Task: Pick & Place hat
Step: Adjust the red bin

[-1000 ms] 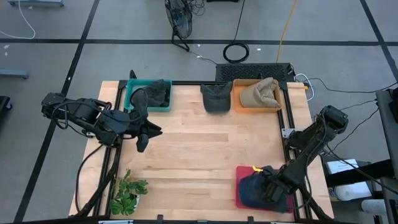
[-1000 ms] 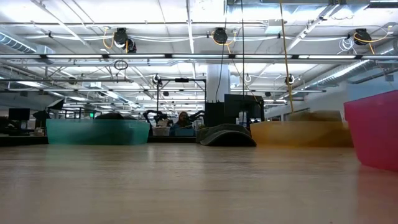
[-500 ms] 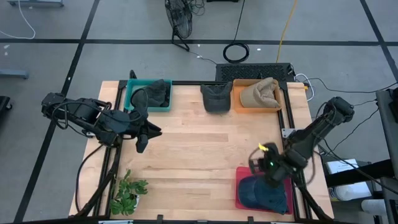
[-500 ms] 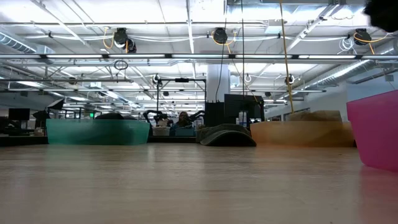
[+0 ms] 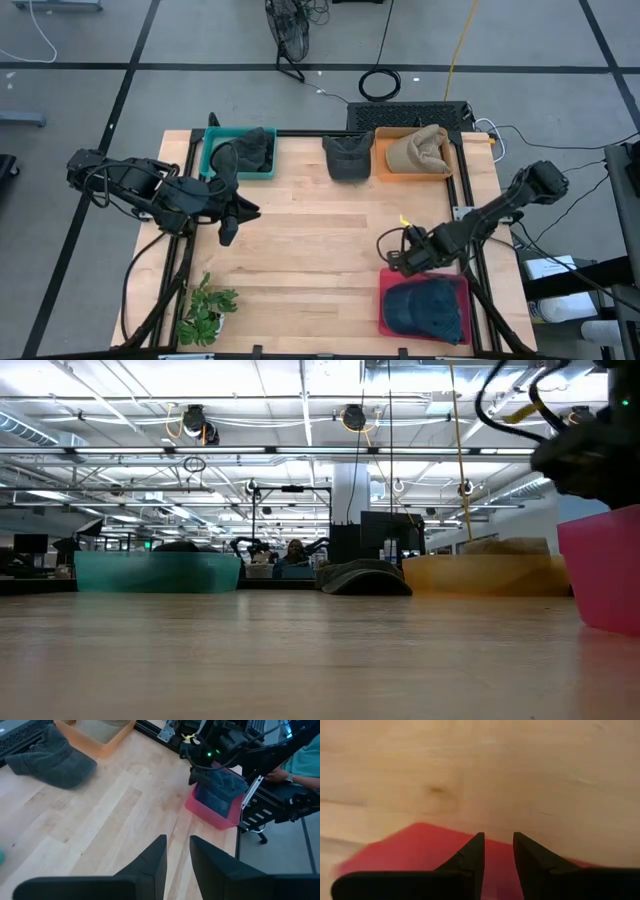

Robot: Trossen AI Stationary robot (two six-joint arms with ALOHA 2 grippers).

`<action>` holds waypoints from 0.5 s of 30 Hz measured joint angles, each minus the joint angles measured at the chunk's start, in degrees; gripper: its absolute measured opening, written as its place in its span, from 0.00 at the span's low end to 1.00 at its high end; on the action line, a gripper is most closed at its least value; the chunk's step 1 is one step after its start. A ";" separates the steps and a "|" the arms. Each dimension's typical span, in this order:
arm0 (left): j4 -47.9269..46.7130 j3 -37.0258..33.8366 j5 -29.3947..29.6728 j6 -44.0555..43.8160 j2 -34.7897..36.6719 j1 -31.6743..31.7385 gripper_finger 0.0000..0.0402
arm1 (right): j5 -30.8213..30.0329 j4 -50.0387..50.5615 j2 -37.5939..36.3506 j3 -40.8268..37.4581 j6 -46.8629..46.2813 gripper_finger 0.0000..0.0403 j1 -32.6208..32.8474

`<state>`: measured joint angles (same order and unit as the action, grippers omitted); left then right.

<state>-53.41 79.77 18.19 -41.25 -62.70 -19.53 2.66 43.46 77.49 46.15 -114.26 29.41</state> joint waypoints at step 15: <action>-0.02 0.01 -0.13 -0.66 0.00 0.00 0.23 | 6.35 -6.51 -0.02 -3.78 -8.04 0.21 7.10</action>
<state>-53.43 79.78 18.06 -41.91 -62.70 -19.53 9.02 36.95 77.47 42.37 -122.30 36.52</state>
